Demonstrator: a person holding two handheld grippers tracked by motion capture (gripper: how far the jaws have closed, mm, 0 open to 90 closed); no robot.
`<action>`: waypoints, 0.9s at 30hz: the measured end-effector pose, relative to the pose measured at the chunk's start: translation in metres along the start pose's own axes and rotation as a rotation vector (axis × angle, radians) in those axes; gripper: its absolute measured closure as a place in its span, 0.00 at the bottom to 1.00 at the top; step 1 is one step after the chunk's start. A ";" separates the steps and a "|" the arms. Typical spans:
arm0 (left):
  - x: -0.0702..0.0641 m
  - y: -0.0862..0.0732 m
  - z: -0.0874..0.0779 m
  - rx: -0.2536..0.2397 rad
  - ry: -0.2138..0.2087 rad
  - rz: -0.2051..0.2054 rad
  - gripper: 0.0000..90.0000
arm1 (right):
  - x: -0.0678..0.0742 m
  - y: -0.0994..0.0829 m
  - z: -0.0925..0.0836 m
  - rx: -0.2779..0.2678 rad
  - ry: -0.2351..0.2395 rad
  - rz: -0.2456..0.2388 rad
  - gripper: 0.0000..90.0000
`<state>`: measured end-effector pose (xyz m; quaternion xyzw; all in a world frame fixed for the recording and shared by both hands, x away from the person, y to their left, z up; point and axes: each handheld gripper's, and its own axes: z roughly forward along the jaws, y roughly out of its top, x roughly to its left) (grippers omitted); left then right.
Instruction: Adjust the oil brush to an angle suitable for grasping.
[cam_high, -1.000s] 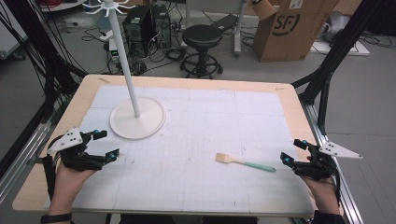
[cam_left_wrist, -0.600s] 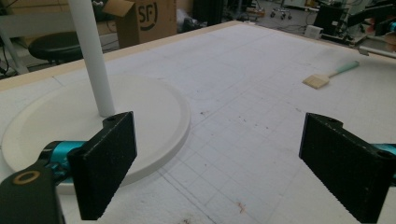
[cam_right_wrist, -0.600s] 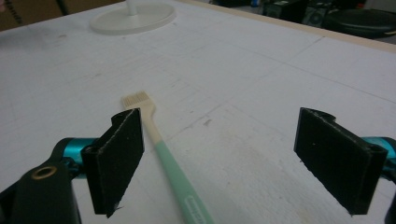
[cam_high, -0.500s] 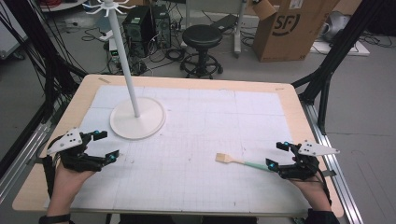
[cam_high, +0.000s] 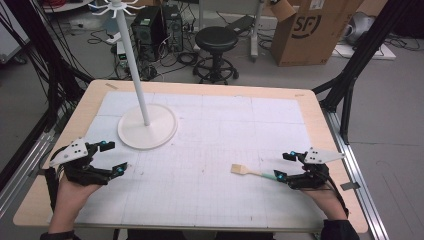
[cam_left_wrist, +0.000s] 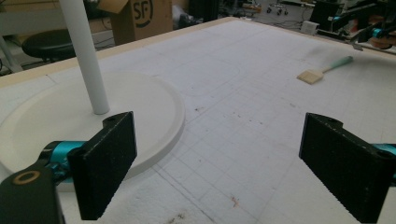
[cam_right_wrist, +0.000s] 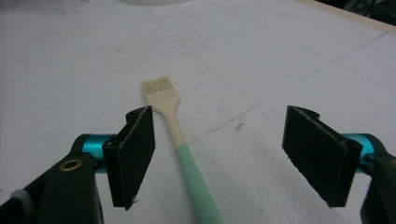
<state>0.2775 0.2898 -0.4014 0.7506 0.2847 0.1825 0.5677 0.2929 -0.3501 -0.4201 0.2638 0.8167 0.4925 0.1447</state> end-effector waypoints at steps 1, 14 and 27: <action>0.000 0.000 0.000 0.001 -0.002 -0.001 0.13 | 0.000 0.000 0.001 0.004 0.005 -0.001 0.30; -0.001 0.000 0.001 0.009 -0.004 0.001 0.13 | 0.001 -0.003 0.023 0.129 0.098 -0.063 0.50; -0.001 0.000 0.002 0.013 -0.008 -0.001 0.13 | 0.004 0.000 0.037 0.224 0.137 -0.124 0.61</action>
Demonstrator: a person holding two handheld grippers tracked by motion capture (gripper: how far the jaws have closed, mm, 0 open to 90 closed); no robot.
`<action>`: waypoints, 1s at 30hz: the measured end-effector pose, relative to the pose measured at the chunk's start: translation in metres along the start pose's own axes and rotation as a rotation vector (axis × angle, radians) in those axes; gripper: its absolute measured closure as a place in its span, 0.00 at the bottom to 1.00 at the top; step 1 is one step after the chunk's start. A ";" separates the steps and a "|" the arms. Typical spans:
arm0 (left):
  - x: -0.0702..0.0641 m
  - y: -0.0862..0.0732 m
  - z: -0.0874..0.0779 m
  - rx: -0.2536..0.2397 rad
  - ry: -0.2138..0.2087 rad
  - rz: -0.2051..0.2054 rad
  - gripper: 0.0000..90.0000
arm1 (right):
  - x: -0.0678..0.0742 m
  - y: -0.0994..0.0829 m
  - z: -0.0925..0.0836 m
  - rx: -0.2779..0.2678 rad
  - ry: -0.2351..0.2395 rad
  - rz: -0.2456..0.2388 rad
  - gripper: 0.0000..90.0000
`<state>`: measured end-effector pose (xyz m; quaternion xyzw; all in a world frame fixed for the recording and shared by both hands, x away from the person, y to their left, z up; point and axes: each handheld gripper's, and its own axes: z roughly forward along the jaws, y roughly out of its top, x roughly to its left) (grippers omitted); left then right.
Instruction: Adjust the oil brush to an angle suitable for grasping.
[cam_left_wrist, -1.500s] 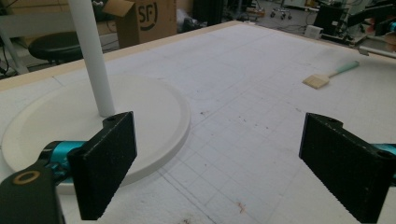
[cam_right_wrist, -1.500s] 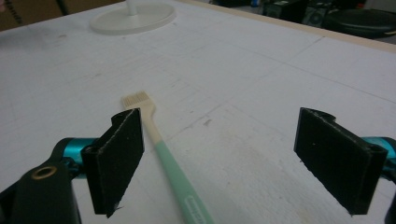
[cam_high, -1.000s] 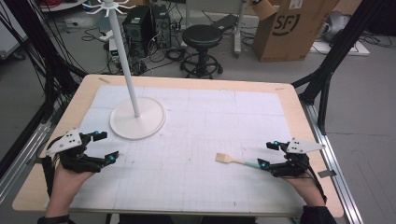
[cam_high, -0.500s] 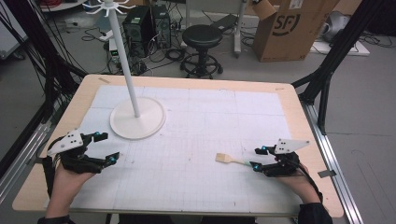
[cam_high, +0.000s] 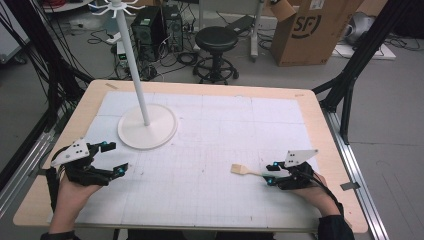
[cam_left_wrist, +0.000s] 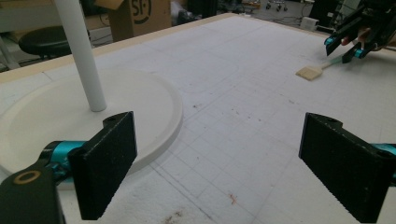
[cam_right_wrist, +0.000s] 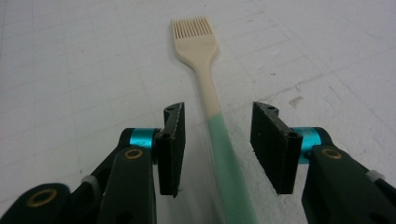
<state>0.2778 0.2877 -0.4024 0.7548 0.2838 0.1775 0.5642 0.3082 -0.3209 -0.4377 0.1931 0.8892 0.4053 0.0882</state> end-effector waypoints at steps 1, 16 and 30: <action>0.000 0.000 0.000 0.002 0.001 0.001 0.13 | 0.000 0.002 0.001 0.005 0.004 -0.008 0.62; 0.000 0.000 0.000 -0.006 -0.004 -0.002 0.13 | -0.001 0.009 0.012 0.098 0.042 -0.024 0.76; -0.001 0.000 0.000 0.001 -0.011 -0.002 0.13 | 0.000 0.009 0.012 0.098 0.017 -0.026 0.91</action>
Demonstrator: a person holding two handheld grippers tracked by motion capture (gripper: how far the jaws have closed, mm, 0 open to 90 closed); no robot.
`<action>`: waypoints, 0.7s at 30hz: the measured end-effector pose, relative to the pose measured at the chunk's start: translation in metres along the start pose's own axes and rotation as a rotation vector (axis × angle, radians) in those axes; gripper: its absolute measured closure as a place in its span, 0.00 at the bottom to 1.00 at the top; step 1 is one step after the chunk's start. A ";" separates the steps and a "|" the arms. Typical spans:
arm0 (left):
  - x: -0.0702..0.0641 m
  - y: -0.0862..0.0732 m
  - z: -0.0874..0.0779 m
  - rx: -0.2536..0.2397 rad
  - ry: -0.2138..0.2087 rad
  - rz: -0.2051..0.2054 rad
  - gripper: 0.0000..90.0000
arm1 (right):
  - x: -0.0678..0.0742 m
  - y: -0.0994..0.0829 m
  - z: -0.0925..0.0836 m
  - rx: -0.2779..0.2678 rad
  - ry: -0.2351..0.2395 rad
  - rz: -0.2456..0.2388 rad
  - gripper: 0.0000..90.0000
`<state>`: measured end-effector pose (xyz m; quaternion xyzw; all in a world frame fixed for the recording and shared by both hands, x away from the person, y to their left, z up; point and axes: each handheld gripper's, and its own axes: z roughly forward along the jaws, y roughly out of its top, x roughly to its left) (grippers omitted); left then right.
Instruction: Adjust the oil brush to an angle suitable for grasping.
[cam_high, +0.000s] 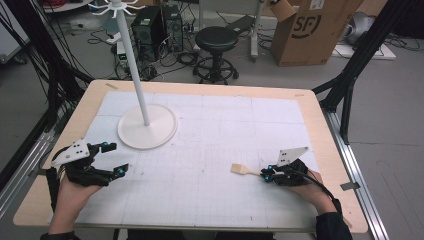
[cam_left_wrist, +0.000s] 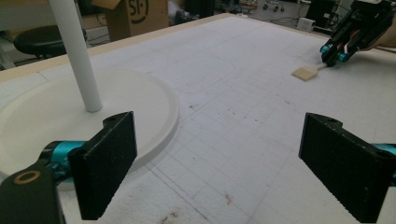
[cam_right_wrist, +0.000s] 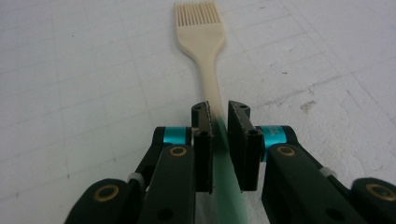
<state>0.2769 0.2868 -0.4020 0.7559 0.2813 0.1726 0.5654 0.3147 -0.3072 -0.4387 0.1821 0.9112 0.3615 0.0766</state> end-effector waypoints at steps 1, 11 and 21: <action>0.000 0.000 0.000 0.000 0.000 -0.001 0.13 | 0.000 0.000 0.000 -0.005 -0.001 -0.010 0.91; 0.001 0.000 -0.001 -0.008 0.000 -0.004 0.13 | 0.004 0.011 -0.002 -0.065 0.005 -0.024 0.91; 0.000 0.005 -0.008 -0.034 -0.007 -0.003 0.13 | 0.017 0.070 0.030 -0.108 0.069 -0.107 0.91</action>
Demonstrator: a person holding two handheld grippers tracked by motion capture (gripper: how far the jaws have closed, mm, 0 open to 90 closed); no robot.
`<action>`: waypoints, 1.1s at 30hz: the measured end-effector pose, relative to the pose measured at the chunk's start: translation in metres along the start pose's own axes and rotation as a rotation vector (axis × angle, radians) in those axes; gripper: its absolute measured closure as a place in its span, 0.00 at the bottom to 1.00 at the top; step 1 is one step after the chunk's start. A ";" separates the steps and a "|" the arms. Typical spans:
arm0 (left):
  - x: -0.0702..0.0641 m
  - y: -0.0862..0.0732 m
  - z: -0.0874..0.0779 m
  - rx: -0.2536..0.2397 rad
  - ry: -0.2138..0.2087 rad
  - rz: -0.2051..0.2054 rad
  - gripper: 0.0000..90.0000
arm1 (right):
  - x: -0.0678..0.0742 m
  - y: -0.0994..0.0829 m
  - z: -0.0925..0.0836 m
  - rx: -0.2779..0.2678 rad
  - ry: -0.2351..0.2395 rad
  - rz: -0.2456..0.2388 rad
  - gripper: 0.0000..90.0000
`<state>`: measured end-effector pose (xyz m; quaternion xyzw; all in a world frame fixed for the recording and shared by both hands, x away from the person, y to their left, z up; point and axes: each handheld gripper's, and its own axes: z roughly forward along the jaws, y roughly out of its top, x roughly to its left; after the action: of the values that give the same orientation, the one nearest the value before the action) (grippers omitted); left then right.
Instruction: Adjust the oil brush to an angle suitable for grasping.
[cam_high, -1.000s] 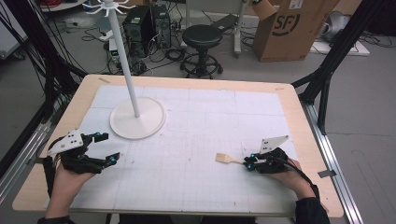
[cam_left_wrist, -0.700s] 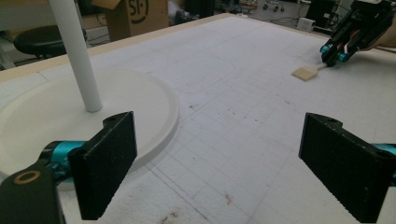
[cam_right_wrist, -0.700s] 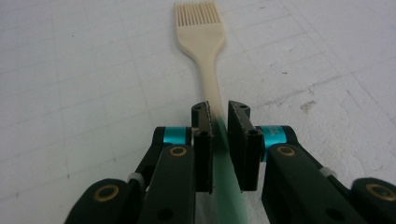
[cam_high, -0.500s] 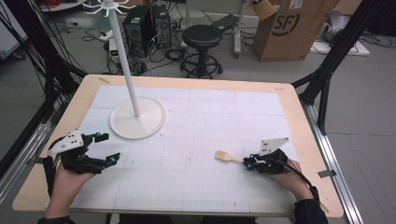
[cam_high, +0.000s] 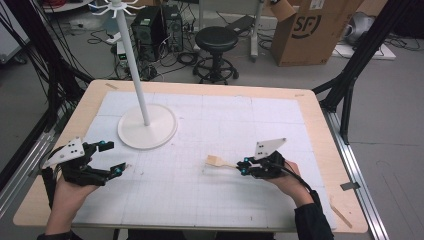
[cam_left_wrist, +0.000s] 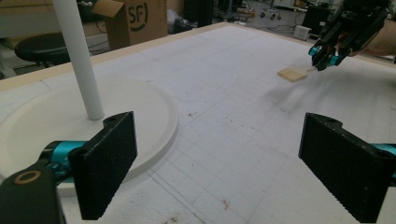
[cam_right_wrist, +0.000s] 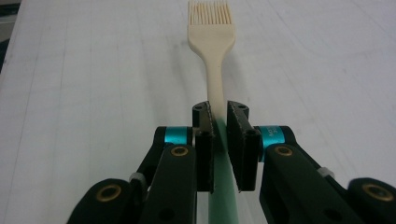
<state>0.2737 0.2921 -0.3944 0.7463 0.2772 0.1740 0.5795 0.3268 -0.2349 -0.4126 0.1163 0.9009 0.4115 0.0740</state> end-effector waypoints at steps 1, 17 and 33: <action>0.000 0.000 0.000 0.000 0.000 0.000 0.13 | 0.000 0.000 0.000 0.000 0.000 0.000 0.91; 0.001 0.006 -0.012 -0.031 -0.012 0.009 0.14 | 0.017 0.096 0.096 0.002 0.138 -0.115 0.91; -0.001 0.004 -0.013 -0.026 -0.022 0.002 0.14 | 0.040 0.136 0.176 0.058 0.220 -0.148 0.91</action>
<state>0.2665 0.3010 -0.3866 0.7409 0.2676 0.1699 0.5921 0.3487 -0.0103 -0.4261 0.0056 0.9213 0.3888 0.0013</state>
